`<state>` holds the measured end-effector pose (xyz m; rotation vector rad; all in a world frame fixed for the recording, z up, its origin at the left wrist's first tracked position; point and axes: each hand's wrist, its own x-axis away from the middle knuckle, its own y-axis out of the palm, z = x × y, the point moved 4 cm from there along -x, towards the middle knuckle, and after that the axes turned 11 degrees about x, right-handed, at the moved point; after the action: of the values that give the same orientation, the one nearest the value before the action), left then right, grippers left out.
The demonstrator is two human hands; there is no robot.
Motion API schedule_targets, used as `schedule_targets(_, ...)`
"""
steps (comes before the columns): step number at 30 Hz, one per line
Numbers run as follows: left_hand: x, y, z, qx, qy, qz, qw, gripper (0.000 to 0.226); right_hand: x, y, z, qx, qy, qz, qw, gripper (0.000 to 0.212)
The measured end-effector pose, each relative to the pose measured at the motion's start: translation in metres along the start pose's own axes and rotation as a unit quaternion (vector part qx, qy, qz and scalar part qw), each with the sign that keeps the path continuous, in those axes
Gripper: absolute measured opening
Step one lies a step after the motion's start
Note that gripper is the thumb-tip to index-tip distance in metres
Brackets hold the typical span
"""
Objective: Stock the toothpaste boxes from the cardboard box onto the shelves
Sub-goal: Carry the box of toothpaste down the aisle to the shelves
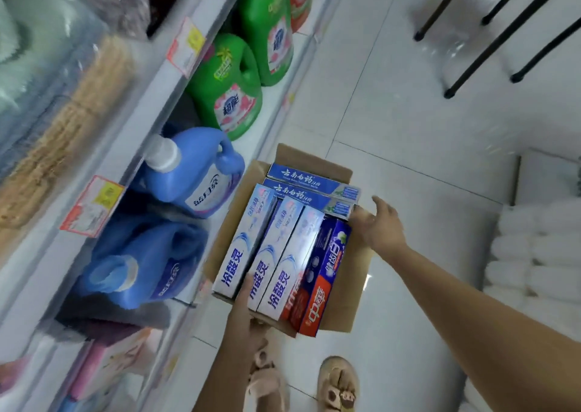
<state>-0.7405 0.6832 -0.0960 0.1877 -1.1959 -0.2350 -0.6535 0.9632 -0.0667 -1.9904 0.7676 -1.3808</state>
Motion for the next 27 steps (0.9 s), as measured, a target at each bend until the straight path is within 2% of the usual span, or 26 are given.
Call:
schedule_targets(2,-0.012,0.025,0.006,-0.013,-0.014,-0.01,1.0,0.055,0.005,0.0,0.018,-0.056,0.084,0.011,0.995,0.075)
schedule_targets(4,-0.025,0.051,0.015,-0.027,-0.02,-0.024,0.999,0.047,0.008,0.009,0.03,-0.137,0.15,-0.027,0.979,0.079)
schedule_targets(7,-0.042,0.095,0.035,-0.044,-0.039,-0.043,0.997,0.038,0.005,0.019,0.032,-0.205,0.18,-0.077,0.959,0.075)
schedule_targets(12,-0.084,0.172,0.064,-0.035,-0.052,-0.059,0.996,0.027,-0.036,0.014,0.018,-0.331,0.15,-0.088,0.927,0.07)
schedule_targets(15,-0.109,0.229,0.077,-0.029,-0.035,-0.074,0.996,0.023,-0.086,-0.012,0.019,-0.345,0.149,-0.084,0.923,0.072)
schedule_targets(19,-0.139,0.311,0.087,-0.011,-0.006,-0.08,0.997,0.019,-0.159,-0.07,0.015,-0.363,0.136,-0.095,0.917,0.071)
schedule_targets(23,-0.163,0.397,0.096,0.012,0.009,-0.076,0.997,0.018,-0.219,-0.146,0.009,-0.404,0.082,-0.113,0.904,0.063)
schedule_targets(27,-0.189,0.478,0.109,0.039,0.002,-0.068,0.997,0.032,-0.276,-0.22,0.001,-0.421,0.04,-0.146,0.894,0.052)
